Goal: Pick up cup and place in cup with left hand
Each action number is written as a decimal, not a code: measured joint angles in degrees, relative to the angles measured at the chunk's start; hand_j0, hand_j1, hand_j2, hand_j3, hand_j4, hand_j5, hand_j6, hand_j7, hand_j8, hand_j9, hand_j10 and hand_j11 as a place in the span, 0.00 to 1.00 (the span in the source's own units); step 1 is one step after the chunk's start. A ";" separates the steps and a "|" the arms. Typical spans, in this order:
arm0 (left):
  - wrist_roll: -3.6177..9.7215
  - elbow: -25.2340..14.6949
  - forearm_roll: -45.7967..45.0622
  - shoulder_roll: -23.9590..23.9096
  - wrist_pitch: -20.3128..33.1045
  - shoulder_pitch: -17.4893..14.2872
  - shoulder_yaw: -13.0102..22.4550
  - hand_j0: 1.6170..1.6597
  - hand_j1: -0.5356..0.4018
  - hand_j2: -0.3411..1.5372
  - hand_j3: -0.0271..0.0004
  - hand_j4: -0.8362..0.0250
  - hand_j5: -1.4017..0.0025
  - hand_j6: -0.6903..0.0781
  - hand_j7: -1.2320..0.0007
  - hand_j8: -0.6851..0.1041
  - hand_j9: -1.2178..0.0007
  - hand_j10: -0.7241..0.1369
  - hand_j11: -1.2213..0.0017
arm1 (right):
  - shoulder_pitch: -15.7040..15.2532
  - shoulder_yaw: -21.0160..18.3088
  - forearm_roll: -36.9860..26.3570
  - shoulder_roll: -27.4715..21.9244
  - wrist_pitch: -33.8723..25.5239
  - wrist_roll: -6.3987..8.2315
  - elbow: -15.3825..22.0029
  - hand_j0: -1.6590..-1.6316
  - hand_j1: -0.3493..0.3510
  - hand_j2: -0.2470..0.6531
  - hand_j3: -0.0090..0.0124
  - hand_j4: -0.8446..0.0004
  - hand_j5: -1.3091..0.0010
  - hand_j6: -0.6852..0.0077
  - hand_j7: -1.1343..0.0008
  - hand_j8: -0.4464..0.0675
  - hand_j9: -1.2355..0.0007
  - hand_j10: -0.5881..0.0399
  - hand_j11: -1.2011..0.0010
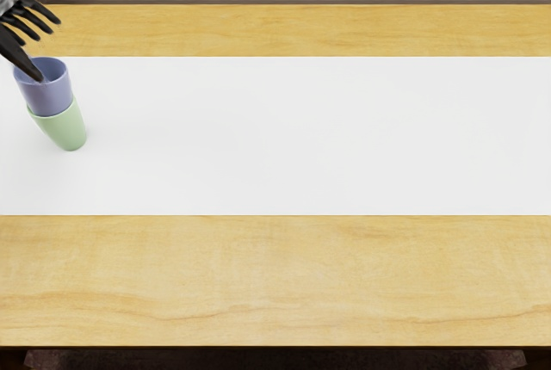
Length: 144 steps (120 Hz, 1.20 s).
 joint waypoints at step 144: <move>0.00 -9.87 -63.14 5.75 -9.17 16.18 -0.02 0.96 0.91 0.18 0.99 0.94 0.98 0.87 0.97 0.84 0.97 0.81 0.97 | 0.43 0.00 0.00 0.00 0.01 -0.01 0.03 0.04 0.00 0.27 0.42 1.00 1.00 0.99 1.00 0.87 1.00 0.94 1.00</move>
